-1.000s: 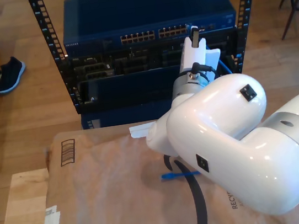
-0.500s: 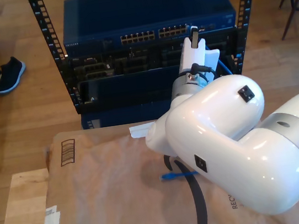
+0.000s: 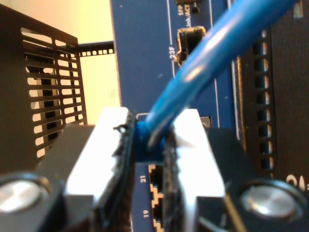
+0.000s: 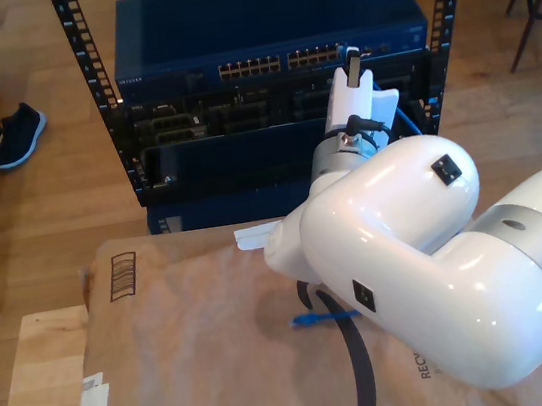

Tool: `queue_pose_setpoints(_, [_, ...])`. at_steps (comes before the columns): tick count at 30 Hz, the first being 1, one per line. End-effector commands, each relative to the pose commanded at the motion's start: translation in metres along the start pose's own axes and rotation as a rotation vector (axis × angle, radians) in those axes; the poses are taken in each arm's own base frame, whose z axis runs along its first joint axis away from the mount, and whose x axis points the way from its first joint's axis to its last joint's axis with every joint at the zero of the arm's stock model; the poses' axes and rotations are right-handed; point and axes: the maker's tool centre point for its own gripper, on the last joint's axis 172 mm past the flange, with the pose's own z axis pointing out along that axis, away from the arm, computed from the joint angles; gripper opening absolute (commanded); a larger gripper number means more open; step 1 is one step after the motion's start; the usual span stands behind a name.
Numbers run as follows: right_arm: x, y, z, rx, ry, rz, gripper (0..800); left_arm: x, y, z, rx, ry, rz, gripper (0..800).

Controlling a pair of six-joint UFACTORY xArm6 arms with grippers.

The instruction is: Grab the cable and plug it in

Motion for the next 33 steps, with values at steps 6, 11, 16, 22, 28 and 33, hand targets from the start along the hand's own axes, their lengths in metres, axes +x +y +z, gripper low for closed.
queue_pose_setpoints(6, [0.0017, -0.0010, 0.0007, 0.001, 0.002, -0.001, 0, 0.0000, -0.0003, 0.0000, 0.001, 0.000, 0.001, 799])
queue_pose_setpoints(11, [0.0030, -0.0009, 0.0008, 0.000, 0.003, -0.002, 0, 0.0000, -0.0003, 0.0000, 0.001, 0.000, 0.001, 799])
queue_pose_setpoints(16, [0.0039, 0.0005, 0.0000, -0.003, 0.003, -0.004, 0, 0.0000, -0.0003, 0.0000, 0.001, 0.000, 0.001, 799])
queue_pose_setpoints(22, [0.0027, -0.0025, 0.0010, 0.002, 0.003, 0.002, 0, 0.0000, -0.0003, 0.0000, 0.001, 0.000, 0.001, 799])
queue_pose_setpoints(28, [0.0013, -0.0050, 0.0009, 0.006, 0.002, 0.004, 0, 0.0000, -0.0003, 0.0000, 0.001, 0.000, 0.001, 799])
queue_pose_setpoints(33, [0.0001, -0.0067, -0.0019, 0.017, 0.002, 0.002, 0, 0.0000, -0.0003, 0.0000, 0.001, 0.000, 0.001, 799])
